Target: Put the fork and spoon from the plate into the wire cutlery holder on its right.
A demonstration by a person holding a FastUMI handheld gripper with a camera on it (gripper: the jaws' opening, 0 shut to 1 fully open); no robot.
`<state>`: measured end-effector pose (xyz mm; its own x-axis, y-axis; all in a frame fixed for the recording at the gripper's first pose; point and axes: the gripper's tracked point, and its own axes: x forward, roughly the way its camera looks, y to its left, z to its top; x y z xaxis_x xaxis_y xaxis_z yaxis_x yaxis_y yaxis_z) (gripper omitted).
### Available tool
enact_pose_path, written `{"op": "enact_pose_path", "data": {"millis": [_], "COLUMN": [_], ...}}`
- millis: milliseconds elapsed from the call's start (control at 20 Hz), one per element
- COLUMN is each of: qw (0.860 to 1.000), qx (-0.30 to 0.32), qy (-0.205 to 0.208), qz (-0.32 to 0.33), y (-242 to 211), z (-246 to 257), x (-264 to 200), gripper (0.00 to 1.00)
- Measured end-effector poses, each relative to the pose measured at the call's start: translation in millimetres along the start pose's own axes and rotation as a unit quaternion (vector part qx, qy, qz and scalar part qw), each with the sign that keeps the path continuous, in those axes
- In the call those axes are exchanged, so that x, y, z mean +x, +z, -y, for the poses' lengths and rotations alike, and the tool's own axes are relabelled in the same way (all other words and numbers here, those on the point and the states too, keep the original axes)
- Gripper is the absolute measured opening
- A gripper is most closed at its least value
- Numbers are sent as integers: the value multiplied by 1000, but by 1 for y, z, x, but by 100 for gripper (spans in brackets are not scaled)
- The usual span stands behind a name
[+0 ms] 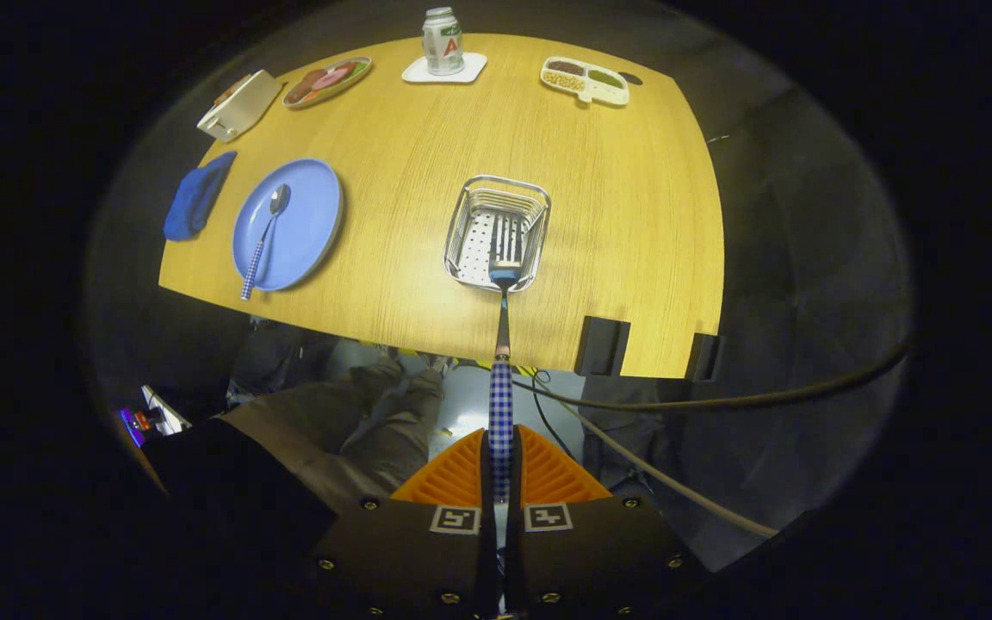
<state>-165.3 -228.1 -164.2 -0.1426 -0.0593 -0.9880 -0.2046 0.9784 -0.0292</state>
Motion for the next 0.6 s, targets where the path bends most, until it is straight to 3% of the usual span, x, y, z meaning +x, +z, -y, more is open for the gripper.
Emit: {"op": "enact_pose_path", "data": {"millis": [250, 600], "qw": [994, 983], "qx": [-63, -74], "qy": [-34, -13], "qz": [-84, -165], "y": [24, 53], "z": [20, 11], "x": [3, 14], "gripper": [4, 4]}}
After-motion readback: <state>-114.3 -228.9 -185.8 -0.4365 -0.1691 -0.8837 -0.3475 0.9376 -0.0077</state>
